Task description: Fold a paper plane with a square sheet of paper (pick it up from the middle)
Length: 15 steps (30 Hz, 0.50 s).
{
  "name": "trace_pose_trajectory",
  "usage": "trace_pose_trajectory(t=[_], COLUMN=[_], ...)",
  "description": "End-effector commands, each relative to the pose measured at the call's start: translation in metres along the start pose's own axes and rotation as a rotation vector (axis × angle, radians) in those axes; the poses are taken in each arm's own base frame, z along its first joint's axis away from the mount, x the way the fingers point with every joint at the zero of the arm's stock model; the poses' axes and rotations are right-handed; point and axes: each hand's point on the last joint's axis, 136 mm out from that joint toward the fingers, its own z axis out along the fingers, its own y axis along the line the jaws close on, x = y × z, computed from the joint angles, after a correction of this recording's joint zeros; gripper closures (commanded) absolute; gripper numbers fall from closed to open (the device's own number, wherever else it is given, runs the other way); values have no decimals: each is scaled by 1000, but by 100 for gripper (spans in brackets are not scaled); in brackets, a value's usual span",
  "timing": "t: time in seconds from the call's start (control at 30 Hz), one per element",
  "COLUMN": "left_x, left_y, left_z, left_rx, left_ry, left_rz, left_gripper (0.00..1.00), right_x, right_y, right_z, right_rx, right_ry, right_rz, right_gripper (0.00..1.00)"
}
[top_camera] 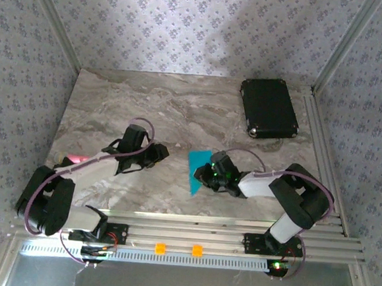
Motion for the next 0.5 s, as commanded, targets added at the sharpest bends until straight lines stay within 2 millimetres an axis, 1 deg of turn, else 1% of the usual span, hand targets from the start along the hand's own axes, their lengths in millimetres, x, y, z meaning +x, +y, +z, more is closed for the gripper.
trace_pose_trajectory(t=[0.0,0.07,0.13,0.23,0.3,0.33,0.37,0.43,0.47], left_x=[-5,-1,2,6,9,11,13,18,20], left_y=[-29,-34,-37,-45,-52,-56,-61,-70,-73], left_z=[3,8,11,17,23,25,28,35,40], left_rx=[77,94,104,124,137,142,150,158,154], left_ry=[7,31,49,83,108,121,134,159,169], left_rz=[38,46,57,80,96,103,113,140,150], left_gripper=[71,75,78,80,82,83,83,84,84], right_x=[-2,-1,-3,-7,-7,-10,-12,-18,-22], right_y=[-26,-8,7,17,27,29,27,16,10], right_z=[4,4,0,-10,-19,-24,-29,-39,-43], right_rx=[52,-15,-52,-50,-65,-61,-32,20,31], right_ry=[-158,-169,-185,-159,-94,-75,-56,-57,-60], right_rz=[187,175,120,15,-74,-101,-119,-144,-153], right_gripper=[83,82,81,76,72,71,71,71,69])
